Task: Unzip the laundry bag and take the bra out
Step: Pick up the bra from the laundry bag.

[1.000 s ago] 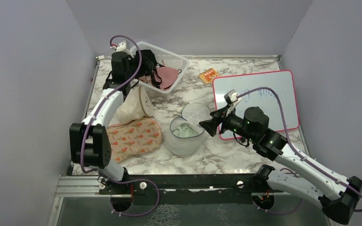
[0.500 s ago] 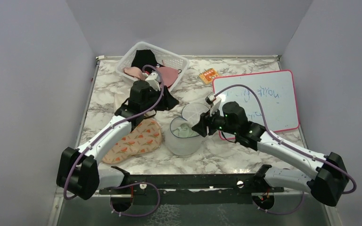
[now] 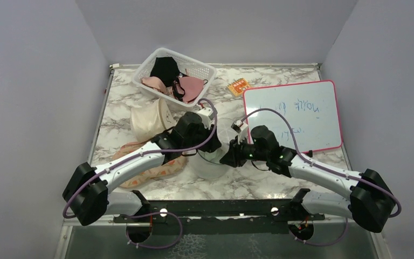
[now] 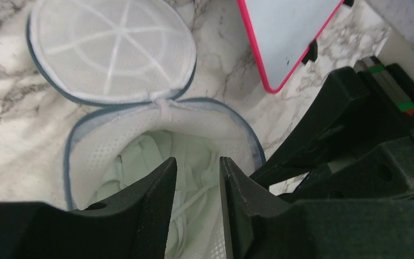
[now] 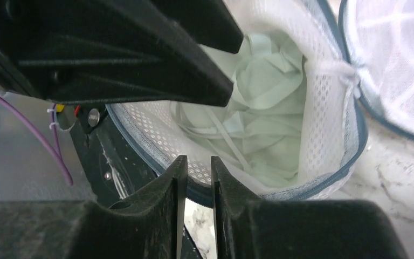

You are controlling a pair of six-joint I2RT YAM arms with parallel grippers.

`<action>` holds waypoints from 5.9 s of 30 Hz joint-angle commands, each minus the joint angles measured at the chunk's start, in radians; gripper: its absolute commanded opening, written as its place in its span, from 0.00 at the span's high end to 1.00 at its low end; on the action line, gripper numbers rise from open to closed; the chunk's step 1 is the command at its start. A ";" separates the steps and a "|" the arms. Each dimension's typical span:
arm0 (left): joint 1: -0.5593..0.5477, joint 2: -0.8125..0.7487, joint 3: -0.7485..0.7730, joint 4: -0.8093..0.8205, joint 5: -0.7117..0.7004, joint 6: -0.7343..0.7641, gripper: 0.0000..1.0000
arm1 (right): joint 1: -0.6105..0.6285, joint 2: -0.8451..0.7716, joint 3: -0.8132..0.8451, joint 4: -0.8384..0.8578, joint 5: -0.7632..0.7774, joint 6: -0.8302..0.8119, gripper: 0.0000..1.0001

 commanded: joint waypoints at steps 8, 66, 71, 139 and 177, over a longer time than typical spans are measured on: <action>-0.088 0.071 -0.045 -0.084 -0.180 0.030 0.70 | 0.006 -0.005 -0.169 0.263 -0.067 0.185 0.79; -0.221 0.007 -0.273 0.144 -0.312 -0.083 0.68 | 0.008 0.132 0.044 -0.012 0.282 0.263 0.36; -0.221 -0.013 -0.280 0.135 -0.315 -0.083 0.55 | 0.008 0.109 -0.037 0.017 0.301 0.237 0.64; -0.246 0.268 -0.135 0.261 -0.434 -0.015 0.88 | 0.007 0.055 -0.188 0.212 0.184 0.114 0.99; -0.246 -0.279 -0.307 0.416 -0.042 0.149 1.00 | 0.008 -0.003 -0.107 0.085 0.306 0.143 0.97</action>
